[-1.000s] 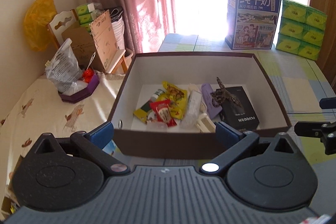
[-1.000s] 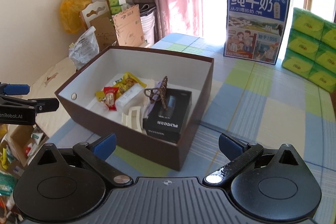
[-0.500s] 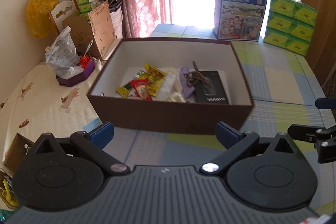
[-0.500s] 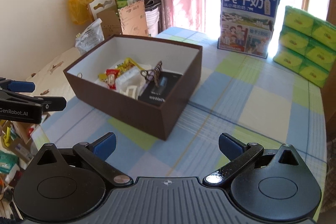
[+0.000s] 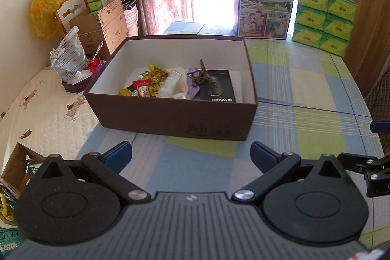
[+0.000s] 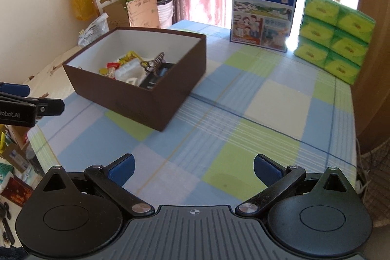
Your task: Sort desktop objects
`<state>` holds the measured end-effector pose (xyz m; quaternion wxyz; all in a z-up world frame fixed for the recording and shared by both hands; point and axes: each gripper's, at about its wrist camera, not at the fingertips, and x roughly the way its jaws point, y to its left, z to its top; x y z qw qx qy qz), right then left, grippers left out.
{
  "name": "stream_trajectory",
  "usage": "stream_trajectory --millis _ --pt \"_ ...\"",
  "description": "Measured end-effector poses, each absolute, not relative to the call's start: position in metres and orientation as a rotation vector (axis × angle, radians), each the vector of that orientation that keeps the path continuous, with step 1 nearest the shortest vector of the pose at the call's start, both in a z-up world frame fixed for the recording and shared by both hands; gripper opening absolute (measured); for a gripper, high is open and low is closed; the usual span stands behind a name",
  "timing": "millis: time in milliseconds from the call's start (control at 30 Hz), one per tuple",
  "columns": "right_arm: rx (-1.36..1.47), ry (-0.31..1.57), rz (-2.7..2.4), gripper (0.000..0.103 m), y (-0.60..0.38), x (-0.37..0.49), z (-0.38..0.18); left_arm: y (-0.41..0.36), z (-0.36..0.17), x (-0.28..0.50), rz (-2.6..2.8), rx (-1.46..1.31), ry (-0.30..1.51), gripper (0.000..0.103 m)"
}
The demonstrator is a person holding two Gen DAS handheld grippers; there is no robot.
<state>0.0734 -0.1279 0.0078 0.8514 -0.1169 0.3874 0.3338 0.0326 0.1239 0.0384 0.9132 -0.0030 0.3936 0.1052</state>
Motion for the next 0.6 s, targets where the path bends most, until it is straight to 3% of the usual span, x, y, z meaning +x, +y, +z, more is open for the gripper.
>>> stream_trajectory --millis 600 --pt "-0.285 0.824 0.708 0.101 -0.184 0.062 -0.002 0.069 0.030 0.002 0.253 -0.024 0.821 0.102"
